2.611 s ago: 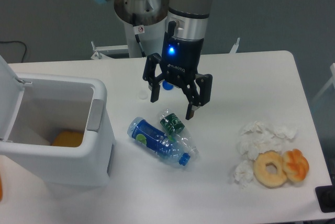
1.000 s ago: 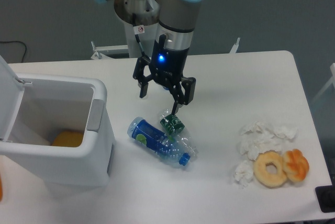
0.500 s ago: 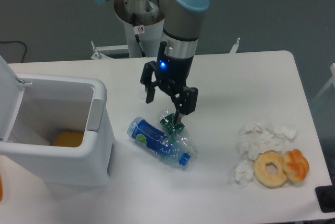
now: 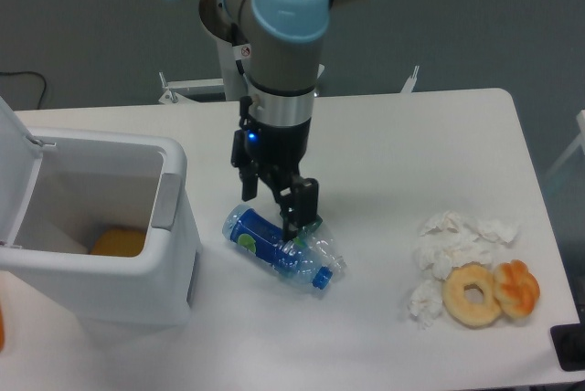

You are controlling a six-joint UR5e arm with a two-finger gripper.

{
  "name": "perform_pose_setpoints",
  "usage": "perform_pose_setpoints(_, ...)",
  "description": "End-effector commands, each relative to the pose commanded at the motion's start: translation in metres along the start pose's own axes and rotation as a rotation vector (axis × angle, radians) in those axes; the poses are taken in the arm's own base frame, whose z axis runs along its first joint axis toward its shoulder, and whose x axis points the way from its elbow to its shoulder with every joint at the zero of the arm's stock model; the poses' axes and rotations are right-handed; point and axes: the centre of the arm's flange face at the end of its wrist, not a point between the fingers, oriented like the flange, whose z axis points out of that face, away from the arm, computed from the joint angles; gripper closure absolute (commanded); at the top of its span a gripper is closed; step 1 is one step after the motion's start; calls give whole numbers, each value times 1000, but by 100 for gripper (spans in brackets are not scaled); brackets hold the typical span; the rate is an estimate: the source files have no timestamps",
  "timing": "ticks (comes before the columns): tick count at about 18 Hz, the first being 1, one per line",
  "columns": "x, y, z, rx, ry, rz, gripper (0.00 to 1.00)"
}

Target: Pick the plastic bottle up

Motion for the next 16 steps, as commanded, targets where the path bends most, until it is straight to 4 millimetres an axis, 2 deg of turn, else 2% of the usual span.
perform_pose_setpoints(5, 5, 7, 7, -32, -9, 50, 0)
perform_pose_setpoints(8, 9, 5, 13, -34, -4, 67, 0)
perform_pose_setpoints(14, 21, 10, 31, -40, 44, 316, 0)
perform_pose_setpoints(16, 29, 11, 46, -40, 79, 409, 0)
